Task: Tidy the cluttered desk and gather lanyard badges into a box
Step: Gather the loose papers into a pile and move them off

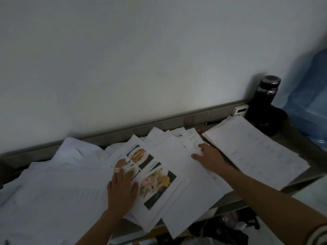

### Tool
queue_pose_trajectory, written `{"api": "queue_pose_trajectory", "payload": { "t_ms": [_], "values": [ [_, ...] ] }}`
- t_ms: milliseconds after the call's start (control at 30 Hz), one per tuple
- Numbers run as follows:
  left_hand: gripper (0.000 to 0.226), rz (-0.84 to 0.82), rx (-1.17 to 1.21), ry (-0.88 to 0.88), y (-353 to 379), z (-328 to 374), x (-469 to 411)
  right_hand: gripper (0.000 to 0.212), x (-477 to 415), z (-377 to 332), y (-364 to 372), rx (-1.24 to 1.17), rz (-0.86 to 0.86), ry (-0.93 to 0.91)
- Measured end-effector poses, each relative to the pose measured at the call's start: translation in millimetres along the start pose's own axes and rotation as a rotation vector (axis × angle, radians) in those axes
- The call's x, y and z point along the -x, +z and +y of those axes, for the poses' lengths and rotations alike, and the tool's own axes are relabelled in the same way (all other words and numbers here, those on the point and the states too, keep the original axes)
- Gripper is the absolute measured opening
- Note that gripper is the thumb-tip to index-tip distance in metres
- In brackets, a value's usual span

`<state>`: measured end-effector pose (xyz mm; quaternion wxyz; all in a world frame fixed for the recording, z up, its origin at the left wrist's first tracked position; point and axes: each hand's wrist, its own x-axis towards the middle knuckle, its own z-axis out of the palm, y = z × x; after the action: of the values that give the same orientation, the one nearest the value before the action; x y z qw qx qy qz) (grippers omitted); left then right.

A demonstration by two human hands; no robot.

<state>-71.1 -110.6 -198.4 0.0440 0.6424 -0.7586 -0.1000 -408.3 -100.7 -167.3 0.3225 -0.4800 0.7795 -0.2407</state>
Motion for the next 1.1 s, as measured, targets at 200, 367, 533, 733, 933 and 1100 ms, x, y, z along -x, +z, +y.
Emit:
{"api": "queue_pose_trajectory", "payload": {
  "t_ms": [200,367,533,733,933,1100],
  "values": [
    [0.068,-0.162,-0.015,0.065,11,-32,10,0.087,7,-41,51,0.029,0.016,0.037],
    [0.064,-0.234,0.021,0.27,6,-22,1,0.072,11,-61,60,0.369,0.133,-0.08],
    [0.055,0.016,0.121,0.147,-7,-29,6,0.062,6,-72,55,0.347,0.208,-0.259],
    [0.066,-0.041,-0.037,-0.235,-3,-77,34,0.087,8,-90,91,0.202,-0.205,0.021],
    [0.062,-0.16,0.004,0.122,9,-41,55,0.019,7,-101,109,-0.137,-0.317,0.057],
    [0.051,0.068,0.289,-0.067,-8,-51,50,0.011,7,-98,85,-0.279,-0.201,0.015]
  ]
}}
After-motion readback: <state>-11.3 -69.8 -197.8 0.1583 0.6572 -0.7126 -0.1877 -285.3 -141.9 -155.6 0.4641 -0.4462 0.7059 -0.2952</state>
